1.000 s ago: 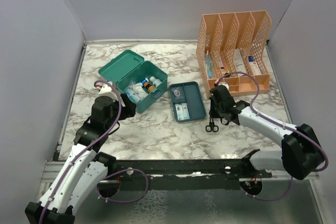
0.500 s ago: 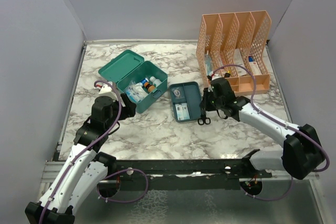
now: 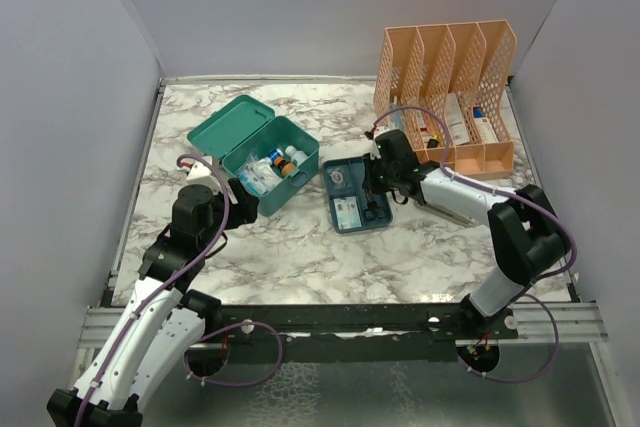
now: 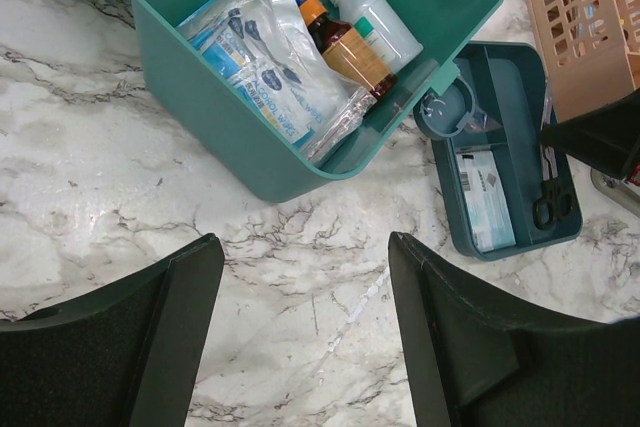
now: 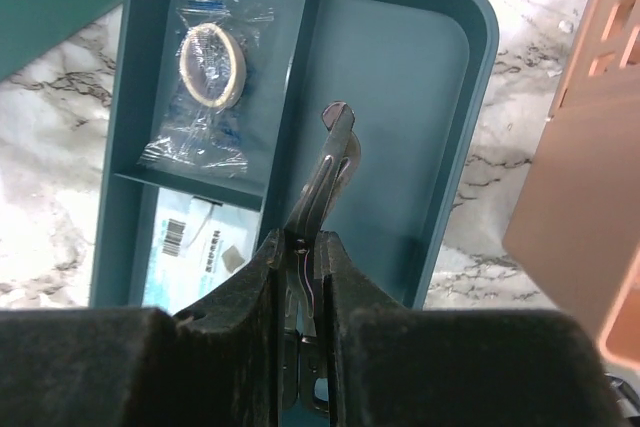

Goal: Organize the medicine kit

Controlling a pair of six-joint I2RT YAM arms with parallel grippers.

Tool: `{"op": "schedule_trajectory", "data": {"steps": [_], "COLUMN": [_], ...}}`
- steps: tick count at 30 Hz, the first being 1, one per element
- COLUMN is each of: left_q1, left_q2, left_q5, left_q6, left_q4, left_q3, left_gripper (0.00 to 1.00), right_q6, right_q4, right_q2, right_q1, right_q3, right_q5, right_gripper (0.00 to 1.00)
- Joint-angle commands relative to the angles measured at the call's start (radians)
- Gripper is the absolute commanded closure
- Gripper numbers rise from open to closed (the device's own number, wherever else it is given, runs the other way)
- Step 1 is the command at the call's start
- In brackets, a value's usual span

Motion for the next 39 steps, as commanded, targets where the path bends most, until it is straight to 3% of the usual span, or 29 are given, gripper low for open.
{"op": "schedule_trajectory", "data": {"steps": [1, 10, 16, 20, 26, 31, 39], "left_q1": [0.0, 0.0, 0.0, 0.0, 0.0, 0.0, 0.001], "left_q2": [-0.014, -0.013, -0.009, -0.012, -0.014, 0.083, 0.261], "left_q5": [-0.008, -0.011, -0.015, -0.017, -0.033, 0.014, 0.086], "left_q6": [-0.004, -0.001, -0.002, 0.003, 0.009, 0.024, 0.067], "left_q4": [0.01, 0.007, 0.007, 0.008, 0.022, 0.052, 0.084], "left_q3": [-0.004, -0.004, -0.004, -0.004, -0.005, 0.046, 0.125], "left_gripper": [0.29, 0.29, 0.29, 0.21, 0.18, 0.19, 0.32], "right_q6": [-0.099, -0.092, -0.036, -0.033, 0.007, 0.039, 0.041], "right_q4": [0.073, 0.099, 0.011, -0.027, -0.059, -0.053, -0.062], "right_q2": [0.036, 0.11, 0.106, 0.049, -0.005, -0.023, 0.018], "right_q1": [-0.002, -0.002, -0.002, -0.002, -0.002, -0.002, 0.002], "right_q3": [0.025, 0.024, 0.063, 0.073, 0.058, 0.022, 0.007], "right_q5": [0.037, 0.027, 0.077, 0.021, -0.064, -0.096, -0.094], "right_gripper": [0.95, 0.92, 0.71, 0.64, 0.64, 0.66, 0.69]}}
